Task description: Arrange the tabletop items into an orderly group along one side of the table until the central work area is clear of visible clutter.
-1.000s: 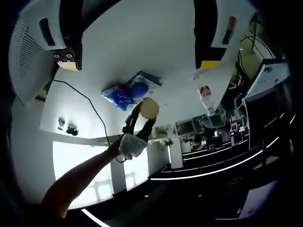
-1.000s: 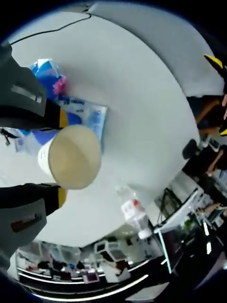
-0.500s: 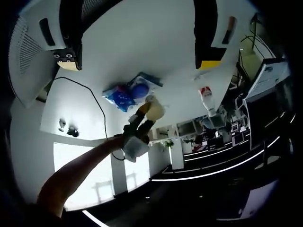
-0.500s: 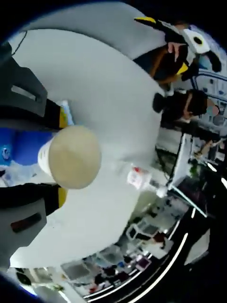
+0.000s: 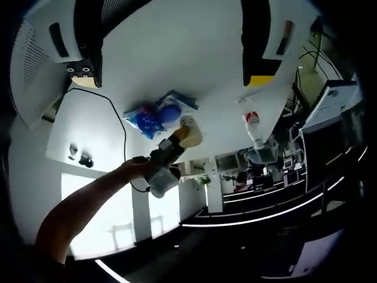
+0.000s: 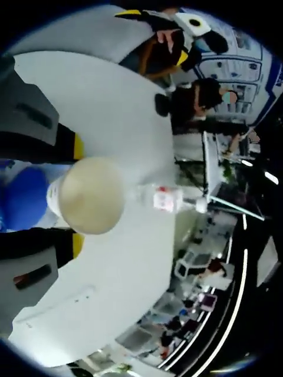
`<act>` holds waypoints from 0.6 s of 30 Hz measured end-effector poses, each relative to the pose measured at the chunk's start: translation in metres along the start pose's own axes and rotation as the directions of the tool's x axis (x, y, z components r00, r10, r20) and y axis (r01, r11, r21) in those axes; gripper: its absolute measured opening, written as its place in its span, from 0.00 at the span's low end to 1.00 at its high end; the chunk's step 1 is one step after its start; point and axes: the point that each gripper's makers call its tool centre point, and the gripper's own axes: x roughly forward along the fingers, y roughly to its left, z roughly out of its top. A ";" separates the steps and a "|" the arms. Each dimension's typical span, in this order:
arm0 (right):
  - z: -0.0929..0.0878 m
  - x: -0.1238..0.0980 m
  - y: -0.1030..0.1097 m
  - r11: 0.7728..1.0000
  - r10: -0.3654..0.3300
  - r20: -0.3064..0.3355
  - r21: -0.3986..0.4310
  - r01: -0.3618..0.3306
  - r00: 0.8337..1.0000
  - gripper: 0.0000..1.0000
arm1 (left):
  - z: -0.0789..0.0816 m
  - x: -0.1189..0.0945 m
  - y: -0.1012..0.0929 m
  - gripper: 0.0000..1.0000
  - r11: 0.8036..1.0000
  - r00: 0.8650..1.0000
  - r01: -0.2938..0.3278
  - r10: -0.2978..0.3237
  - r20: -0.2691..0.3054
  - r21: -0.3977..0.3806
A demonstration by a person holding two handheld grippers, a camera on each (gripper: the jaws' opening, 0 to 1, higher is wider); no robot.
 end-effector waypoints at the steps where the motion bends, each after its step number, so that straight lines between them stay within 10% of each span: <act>1: 0.001 0.000 0.001 1.000 -0.001 -0.003 -0.003 0.001 1.000 0.38 | 0.000 0.000 0.002 0.99 1.000 1.000 -0.007 0.007 -0.001 -0.002; 18: 0.042 0.016 -0.005 0.998 -0.024 0.071 0.066 0.019 0.997 0.38 | -0.002 0.001 0.006 0.99 0.999 1.000 -0.020 0.020 -0.019 -0.042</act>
